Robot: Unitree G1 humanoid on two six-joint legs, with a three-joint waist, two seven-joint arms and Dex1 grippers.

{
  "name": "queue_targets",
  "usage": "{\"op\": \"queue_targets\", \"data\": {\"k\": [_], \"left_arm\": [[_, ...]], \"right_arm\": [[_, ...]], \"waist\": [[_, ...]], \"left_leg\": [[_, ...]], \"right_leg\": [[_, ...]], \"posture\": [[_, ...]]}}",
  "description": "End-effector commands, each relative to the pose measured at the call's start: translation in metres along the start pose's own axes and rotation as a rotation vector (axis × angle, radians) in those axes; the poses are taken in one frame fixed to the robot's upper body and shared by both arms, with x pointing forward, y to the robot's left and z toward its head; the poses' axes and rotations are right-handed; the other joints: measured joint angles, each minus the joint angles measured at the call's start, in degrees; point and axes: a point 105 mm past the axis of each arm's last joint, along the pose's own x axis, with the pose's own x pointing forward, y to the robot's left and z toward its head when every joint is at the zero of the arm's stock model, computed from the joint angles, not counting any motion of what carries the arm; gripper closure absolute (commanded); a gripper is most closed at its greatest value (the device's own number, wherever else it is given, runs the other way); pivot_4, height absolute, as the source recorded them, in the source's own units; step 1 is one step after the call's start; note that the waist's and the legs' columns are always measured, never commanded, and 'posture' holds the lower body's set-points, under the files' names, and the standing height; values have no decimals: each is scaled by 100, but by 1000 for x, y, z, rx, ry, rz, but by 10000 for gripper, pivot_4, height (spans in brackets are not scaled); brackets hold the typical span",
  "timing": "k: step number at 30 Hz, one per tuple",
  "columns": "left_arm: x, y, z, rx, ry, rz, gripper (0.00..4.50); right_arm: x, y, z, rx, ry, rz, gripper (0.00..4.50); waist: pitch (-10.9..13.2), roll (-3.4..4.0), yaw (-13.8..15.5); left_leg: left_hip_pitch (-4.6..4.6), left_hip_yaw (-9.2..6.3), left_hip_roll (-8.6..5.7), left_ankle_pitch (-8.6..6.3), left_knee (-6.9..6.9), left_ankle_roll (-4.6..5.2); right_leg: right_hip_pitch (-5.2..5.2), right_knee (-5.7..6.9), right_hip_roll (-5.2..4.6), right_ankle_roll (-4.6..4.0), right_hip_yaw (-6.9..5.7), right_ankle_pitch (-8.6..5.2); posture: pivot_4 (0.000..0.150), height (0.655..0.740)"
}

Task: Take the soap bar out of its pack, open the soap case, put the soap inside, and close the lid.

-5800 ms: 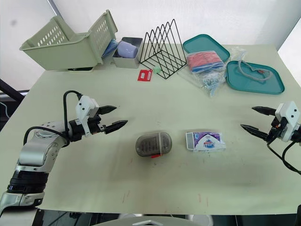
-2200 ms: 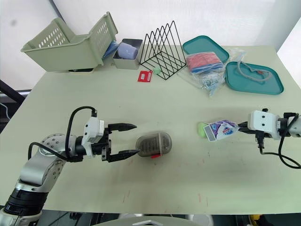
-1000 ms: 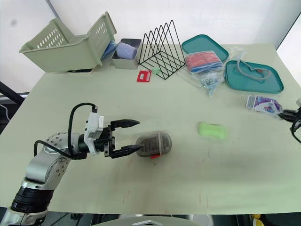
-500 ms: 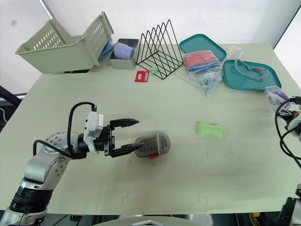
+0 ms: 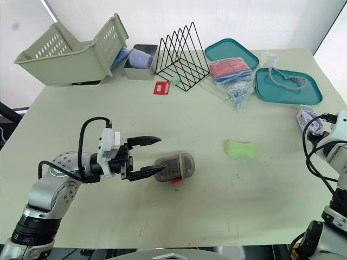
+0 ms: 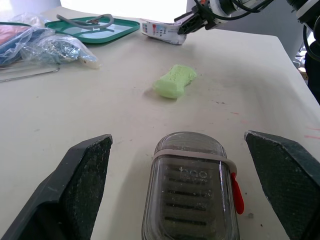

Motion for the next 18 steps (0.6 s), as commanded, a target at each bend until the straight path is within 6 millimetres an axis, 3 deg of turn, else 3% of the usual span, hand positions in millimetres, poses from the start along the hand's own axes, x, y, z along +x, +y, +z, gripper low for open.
{"op": "queue_targets", "data": {"k": [1,3,7,10,13,15,18], "left_arm": [[1,-2,11,44,-20,-7,0],[1,-2,11,45,-19,-8,0],[1,-1,10,45,-18,-11,0],[2,-1,10,45,-16,-13,0],[2,0,9,50,-7,-20,0],[3,0,9,54,0,-27,0],[4,0,8,50,9,-35,0]], "right_arm": [[-11,1,20,-49,-77,15,10150],[-13,2,23,-89,-82,23,601],[-21,2,43,-312,-146,39,236],[-28,17,66,-415,-222,158,236],[-37,46,81,-547,-319,365,236],[-44,65,75,-632,-343,530,236],[-66,96,39,-731,-330,917,236]], "waist": [[0,0,-1],[0,0,1],[0,0,4],[0,-1,-13],[2,-4,-37],[3,-9,-17],[6,-20,26]], "left_leg": [[0,2,0,0,-2,0],[-1,4,0,0,-4,0],[-2,6,-1,0,-7,0],[-1,10,-2,0,-8,0],[3,14,0,0,-9,0],[4,11,1,0,-12,0],[-2,8,1,0,-13,0]], "right_leg": [[-3,1,0,0,3,0],[-4,0,0,0,4,0],[-6,-3,-1,1,6,0],[-6,-4,-2,2,9,-1],[-8,-2,1,2,13,-1],[-8,-3,2,2,10,-1],[-8,-11,1,2,6,-1]], "posture": [[1500,7400],[1500,7400],[1500,7400],[1500,7400],[1500,7400],[1500,7400],[1500,7400]]}}
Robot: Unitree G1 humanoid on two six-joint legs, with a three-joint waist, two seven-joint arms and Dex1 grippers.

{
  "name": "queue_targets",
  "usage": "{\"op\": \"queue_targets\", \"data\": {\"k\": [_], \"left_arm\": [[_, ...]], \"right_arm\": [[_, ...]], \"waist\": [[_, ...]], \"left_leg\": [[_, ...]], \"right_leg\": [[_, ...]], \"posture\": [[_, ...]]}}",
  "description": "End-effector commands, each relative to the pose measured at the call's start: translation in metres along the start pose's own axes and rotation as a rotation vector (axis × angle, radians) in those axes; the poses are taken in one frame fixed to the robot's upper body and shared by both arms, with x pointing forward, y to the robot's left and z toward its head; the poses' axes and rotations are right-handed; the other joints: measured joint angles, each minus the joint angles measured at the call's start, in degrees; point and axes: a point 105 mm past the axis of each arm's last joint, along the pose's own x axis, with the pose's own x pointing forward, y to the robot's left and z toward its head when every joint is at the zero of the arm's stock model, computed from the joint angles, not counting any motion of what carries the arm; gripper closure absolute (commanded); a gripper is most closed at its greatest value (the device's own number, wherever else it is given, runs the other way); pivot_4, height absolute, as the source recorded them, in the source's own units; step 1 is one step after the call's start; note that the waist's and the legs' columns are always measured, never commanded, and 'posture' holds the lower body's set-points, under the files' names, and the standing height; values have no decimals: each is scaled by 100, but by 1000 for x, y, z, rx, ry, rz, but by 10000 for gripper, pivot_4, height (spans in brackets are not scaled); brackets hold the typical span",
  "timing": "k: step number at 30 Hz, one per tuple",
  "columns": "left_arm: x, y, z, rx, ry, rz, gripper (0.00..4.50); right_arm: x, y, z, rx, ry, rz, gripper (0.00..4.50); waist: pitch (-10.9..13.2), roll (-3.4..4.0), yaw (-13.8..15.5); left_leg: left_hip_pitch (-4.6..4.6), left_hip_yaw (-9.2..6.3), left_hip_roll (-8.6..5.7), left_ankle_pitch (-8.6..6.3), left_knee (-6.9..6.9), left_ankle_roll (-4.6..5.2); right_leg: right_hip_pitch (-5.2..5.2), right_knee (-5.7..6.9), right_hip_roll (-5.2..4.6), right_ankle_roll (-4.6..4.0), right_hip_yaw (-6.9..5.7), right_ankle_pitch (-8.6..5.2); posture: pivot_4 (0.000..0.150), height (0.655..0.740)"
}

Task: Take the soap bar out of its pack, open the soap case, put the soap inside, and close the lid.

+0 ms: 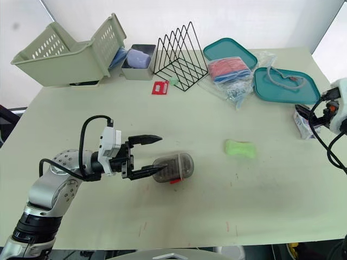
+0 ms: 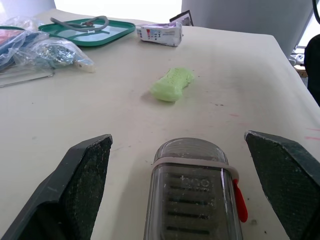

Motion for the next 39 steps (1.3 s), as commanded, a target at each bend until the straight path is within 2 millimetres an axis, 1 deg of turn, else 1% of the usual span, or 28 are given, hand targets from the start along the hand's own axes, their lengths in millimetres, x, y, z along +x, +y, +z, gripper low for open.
{"op": "queue_targets", "data": {"k": [1,3,5,7,9,11,15,19,29,39], "left_arm": [[1,-2,3,17,5,-23,0],[3,-3,1,16,17,-39,0],[4,-4,-3,16,45,-63,0],[5,-5,-9,20,92,-83,0],[5,-6,-13,18,124,-93,0],[5,-7,-16,22,143,-98,0],[0,-9,-26,30,229,-77,0],[-2,-11,-34,60,303,-62,0],[2,-18,-38,74,341,-69,0],[6,-11,-44,116,364,-48,0]], "right_arm": [[-8,59,3,-46,-157,430,236],[-13,67,-6,-5,-180,529,236],[-23,78,-26,-104,-146,681,236],[-30,78,-45,-217,-115,788,236],[-33,75,-53,-269,-116,836,236],[-34,73,-57,-301,-127,867,236],[-39,73,-71,-336,-101,902,236],[-39,73,-75,-331,-106,904,236],[-36,75,-75,-326,-109,902,236],[-33,79,-71,-301,-130,907,236]], "waist": [[0,-8,31],[1,-9,30],[2,-10,43],[2,-11,34],[3,-11,15],[3,-11,-14],[3,-11,-15],[3,-12,-2],[3,-11,12],[3,-11,13]], "left_leg": [[-2,-3,0,0,0,0],[-9,-3,0,0,1,0],[-10,1,-6,0,3,0],[-8,2,-6,0,4,1],[1,2,-4,0,4,1],[8,2,-4,0,4,1],[14,4,-1,0,3,1],[13,6,-2,0,5,1],[13,8,-1,0,8,1],[14,8,-2,0,8,1]], "right_leg": [[2,-7,0,0,-5,0],[3,-18,-3,2,-5,1],[3,-18,-9,7,-2,4],[4,-19,-9,8,-3,4],[8,-16,-6,7,-3,4],[9,-9,-4,7,-1,4],[9,2,-2,5,3,4],[9,1,-5,5,5,4],[10,5,-6,5,5,4],[10,7,-6,4,6,4]], "posture": [[1500,7400],[1500,7400],[1500,7400],[1500,7400],[1500,7400],[1500,7400],[1500,7400],[1500,7400],[1500,7400],[1500,7400]]}}
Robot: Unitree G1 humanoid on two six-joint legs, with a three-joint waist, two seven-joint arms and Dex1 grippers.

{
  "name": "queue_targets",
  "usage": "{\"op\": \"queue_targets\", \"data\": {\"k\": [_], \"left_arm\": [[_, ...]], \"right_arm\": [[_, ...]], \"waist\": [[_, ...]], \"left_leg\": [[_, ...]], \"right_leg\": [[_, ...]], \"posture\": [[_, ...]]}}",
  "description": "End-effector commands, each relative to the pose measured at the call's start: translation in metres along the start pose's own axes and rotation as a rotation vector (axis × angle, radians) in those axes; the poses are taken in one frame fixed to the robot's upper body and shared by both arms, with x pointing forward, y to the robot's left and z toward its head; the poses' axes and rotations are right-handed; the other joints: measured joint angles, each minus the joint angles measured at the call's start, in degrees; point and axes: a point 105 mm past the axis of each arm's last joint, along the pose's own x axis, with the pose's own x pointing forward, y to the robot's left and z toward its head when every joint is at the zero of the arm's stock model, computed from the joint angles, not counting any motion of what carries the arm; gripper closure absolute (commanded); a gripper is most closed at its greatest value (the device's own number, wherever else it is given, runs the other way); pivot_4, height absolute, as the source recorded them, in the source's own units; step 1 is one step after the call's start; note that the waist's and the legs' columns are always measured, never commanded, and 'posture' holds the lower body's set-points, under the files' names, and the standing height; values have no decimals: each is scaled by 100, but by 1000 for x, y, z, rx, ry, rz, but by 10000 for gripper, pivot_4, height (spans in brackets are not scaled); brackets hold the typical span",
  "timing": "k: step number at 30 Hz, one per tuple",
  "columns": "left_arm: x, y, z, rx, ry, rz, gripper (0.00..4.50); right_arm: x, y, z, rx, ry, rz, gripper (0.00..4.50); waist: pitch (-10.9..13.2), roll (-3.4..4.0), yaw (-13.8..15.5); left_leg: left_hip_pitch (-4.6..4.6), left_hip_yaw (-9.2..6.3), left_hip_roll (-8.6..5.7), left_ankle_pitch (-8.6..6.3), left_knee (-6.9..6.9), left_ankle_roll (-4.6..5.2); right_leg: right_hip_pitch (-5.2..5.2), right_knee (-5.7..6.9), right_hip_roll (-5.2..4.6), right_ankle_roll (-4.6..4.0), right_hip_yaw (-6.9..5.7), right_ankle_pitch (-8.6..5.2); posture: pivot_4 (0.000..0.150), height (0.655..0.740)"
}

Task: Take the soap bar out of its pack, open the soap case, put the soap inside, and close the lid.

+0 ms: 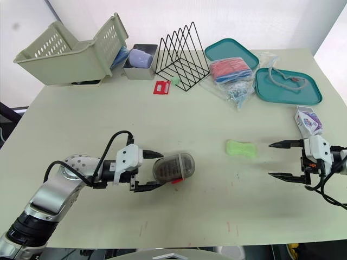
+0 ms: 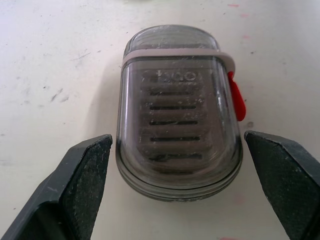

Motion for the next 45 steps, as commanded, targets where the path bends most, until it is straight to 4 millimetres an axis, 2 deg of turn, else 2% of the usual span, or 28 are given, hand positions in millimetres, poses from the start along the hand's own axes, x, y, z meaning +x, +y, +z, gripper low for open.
{"op": "queue_targets", "data": {"k": [1,12,23,26,27,36,38,40,45], "left_arm": [[0,4,6,51,-12,12,0],[0,10,3,62,-16,23,0],[1,8,6,59,-52,-14,0],[1,7,5,56,-48,-21,6571],[1,7,5,55,-48,-23,10071],[2,11,4,75,-44,3,10199],[1,12,5,89,-50,9,10199],[-2,17,9,124,-68,31,10199],[-7,31,36,274,-175,107,10199]], "right_arm": [[0,-4,10,-27,-24,-9,236],[3,-3,12,-27,-18,-13,236],[1,0,5,-17,-11,-18,236],[0,0,2,-13,-8,-24,0],[0,0,2,-13,-8,-25,0],[2,0,3,-19,-16,-21,0],[4,-1,10,-18,-25,1,0],[8,-4,25,12,-50,26,0],[33,-17,83,265,-129,78,0]], "waist": [[0,0,1],[0,0,1],[0,0,1],[0,0,1],[0,0,0],[0,0,1],[0,0,1],[0,0,0],[1,5,-11]], "left_leg": [[0,0,0,0,0,0],[0,0,0,0,2,0],[0,0,0,0,3,0],[0,0,0,0,3,0],[0,0,0,0,3,0],[0,0,0,0,4,0],[0,0,0,0,4,0],[0,0,0,0,4,0],[-1,0,0,0,7,0]], "right_leg": [[0,1,0,0,0,0],[0,3,0,0,0,0],[0,4,0,0,0,0],[0,5,0,0,0,0],[0,5,0,0,0,0],[0,6,0,0,0,0],[0,6,0,0,0,0],[0,7,0,0,0,0],[-4,13,0,-1,1,0]], "posture": [[1500,7400],[1500,7400],[1500,7400],[1500,7400],[1500,7400],[1500,7400],[1500,7400],[1500,7400],[1500,7400]]}}
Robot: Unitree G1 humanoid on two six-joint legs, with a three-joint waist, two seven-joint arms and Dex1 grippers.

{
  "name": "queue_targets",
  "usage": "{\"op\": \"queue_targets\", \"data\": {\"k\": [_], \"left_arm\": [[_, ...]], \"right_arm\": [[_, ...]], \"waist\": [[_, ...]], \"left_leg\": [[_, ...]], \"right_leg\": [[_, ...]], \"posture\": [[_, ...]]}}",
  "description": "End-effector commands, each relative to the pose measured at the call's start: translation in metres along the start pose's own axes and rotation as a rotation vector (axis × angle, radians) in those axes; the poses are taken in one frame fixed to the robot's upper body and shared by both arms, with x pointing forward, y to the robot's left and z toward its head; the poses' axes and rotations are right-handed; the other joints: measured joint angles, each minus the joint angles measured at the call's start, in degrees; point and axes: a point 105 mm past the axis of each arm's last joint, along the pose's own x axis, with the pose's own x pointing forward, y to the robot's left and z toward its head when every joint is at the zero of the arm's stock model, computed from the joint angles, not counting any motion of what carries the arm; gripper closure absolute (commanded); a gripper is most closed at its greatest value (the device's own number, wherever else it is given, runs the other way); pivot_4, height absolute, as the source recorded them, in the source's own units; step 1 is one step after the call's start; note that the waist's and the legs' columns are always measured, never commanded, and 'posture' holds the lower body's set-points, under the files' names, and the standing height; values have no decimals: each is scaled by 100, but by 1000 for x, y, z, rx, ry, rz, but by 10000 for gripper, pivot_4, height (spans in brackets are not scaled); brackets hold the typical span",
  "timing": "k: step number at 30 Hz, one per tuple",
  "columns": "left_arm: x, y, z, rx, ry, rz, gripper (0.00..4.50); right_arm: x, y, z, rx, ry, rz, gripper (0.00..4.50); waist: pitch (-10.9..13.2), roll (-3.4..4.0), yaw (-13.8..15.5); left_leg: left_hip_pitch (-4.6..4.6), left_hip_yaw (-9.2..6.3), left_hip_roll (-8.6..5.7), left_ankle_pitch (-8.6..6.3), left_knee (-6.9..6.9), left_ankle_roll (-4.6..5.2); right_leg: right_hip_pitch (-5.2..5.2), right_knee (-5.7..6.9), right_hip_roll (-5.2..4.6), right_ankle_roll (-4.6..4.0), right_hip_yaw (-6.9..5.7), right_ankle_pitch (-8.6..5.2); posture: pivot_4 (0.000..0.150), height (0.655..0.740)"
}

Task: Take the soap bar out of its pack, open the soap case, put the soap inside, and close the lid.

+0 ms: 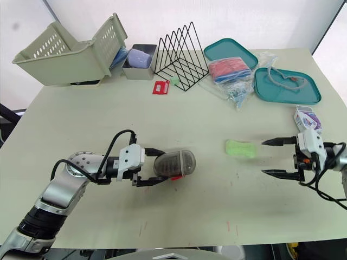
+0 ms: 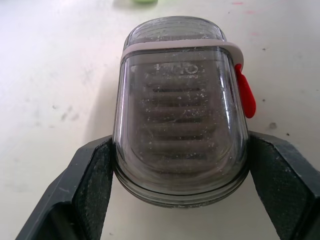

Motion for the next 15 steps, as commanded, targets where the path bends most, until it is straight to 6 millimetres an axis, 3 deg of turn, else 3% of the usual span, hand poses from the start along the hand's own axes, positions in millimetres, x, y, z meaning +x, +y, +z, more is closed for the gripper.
{"op": "queue_targets", "data": {"k": [1,9,15], "left_arm": [[-3,17,33,156,-125,82,10199],[10,17,59,275,-248,138,10199],[14,18,68,339,-289,171,10199]], "right_arm": [[23,-2,49,191,-47,30,0],[52,-12,61,606,8,-75,0],[66,-8,70,813,-17,-26,0]], "waist": [[-1,-1,-4],[-3,-10,94],[-4,-11,135]], "left_leg": [[0,-2,1,0,2,0],[-18,-8,-2,0,6,0],[-18,-10,-1,-1,9,1]], "right_leg": [[0,2,1,0,0,0],[-3,-10,-1,1,-8,0],[-4,-4,2,1,-9,1]], "posture": [[1500,7400],[1500,7400],[1500,7400]]}}
